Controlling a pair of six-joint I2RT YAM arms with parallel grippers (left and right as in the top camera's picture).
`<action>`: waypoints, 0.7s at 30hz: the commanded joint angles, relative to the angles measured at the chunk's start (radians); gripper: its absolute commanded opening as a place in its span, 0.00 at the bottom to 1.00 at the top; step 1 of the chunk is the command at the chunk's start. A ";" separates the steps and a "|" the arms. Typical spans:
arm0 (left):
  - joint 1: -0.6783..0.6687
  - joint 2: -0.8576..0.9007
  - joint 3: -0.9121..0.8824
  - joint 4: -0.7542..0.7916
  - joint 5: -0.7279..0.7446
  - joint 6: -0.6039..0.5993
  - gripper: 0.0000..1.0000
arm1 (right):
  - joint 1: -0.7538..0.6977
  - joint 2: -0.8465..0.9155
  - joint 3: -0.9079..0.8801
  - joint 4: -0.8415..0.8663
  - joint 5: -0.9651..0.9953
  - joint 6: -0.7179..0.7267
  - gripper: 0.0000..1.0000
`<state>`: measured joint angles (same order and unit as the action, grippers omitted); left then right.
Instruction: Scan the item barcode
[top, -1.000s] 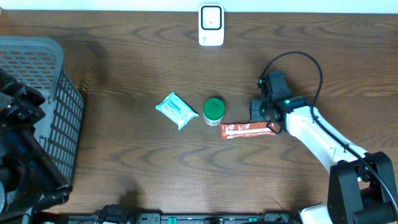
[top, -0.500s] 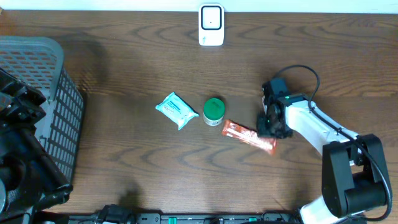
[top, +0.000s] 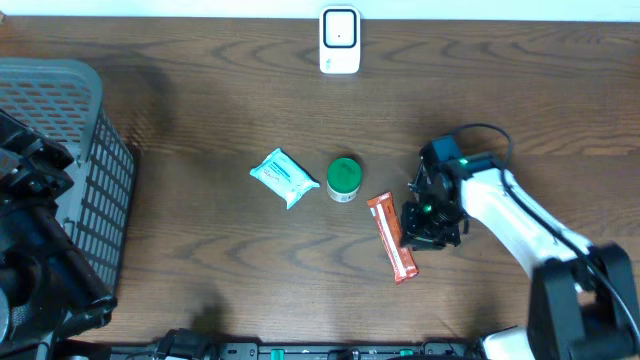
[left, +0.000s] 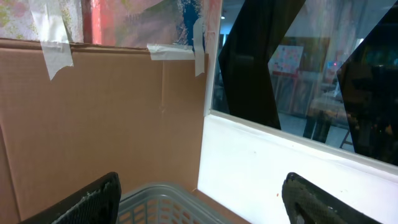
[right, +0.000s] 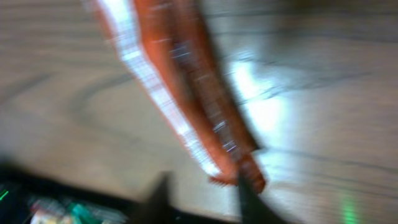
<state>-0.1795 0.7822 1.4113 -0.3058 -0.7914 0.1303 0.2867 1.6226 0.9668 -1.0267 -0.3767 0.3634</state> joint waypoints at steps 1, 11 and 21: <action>0.005 -0.011 -0.009 0.008 -0.002 -0.010 0.83 | 0.008 -0.113 0.019 0.029 -0.125 -0.174 0.99; 0.005 -0.019 -0.009 0.008 -0.002 -0.010 0.83 | -0.018 -0.053 0.006 0.266 -0.103 -0.447 0.98; 0.005 -0.054 -0.009 0.006 -0.002 -0.009 0.83 | -0.031 0.111 0.006 0.245 -0.100 -0.482 0.88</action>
<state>-0.1795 0.7433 1.4113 -0.3054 -0.7914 0.1307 0.2588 1.7012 0.9714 -0.7700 -0.4709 -0.0715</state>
